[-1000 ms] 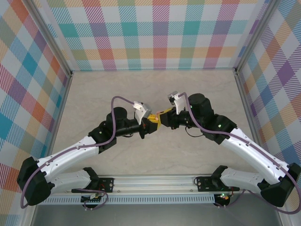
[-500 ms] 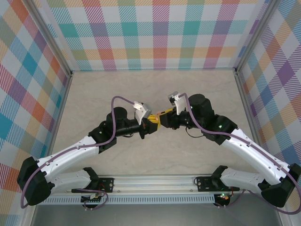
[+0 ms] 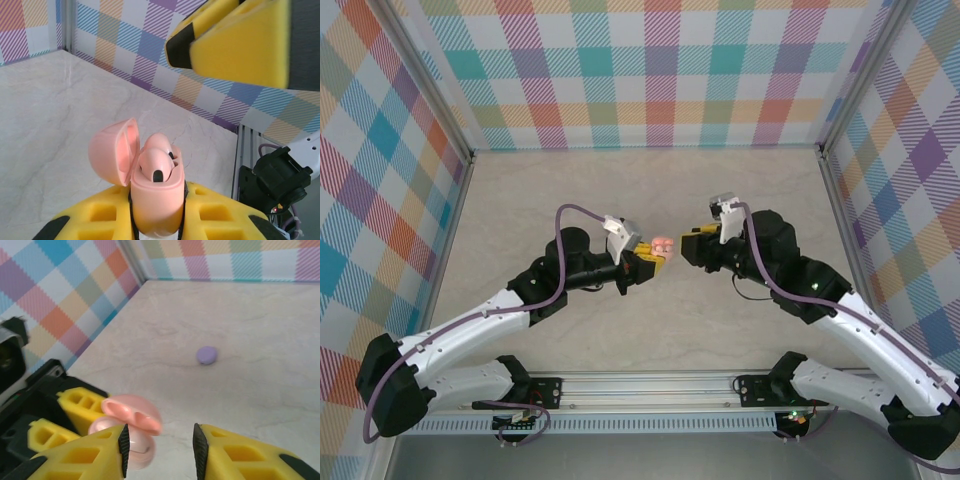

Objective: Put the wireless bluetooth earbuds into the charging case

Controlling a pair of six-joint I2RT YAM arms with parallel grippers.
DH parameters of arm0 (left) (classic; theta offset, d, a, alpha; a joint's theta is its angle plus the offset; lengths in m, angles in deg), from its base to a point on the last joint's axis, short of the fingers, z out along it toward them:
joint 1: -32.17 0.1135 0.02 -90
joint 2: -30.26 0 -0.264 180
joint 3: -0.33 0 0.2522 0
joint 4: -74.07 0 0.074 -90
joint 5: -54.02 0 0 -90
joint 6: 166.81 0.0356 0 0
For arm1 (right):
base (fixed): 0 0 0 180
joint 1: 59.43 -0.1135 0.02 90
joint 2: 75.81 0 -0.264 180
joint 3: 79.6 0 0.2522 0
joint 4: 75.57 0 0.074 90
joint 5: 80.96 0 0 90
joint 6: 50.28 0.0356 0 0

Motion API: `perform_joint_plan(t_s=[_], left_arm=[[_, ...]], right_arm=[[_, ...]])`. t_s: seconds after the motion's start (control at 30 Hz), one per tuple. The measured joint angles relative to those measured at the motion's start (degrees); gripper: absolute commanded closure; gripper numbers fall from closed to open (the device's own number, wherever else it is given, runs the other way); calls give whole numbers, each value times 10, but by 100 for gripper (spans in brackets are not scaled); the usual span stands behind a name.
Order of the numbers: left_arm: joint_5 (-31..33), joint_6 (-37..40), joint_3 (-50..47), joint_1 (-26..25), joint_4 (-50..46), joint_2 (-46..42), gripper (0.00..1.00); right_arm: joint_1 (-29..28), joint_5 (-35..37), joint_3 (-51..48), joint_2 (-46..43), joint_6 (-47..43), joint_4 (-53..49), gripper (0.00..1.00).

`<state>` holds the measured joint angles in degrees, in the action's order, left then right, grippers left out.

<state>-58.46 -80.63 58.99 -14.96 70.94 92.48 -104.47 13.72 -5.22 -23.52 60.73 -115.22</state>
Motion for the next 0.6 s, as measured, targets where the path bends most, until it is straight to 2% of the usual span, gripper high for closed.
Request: perform_joint_plan(t_s=[0.2, 0.6], left_arm=[[-9, -5, 0, 0, 0, -19, 88], [-55, -24, 0, 0, 9, -34, 89]], right_arm=[[31, -2, -12, 10, 11, -12, 67], [112, -201, -67, 12, 12, 35, 76]])
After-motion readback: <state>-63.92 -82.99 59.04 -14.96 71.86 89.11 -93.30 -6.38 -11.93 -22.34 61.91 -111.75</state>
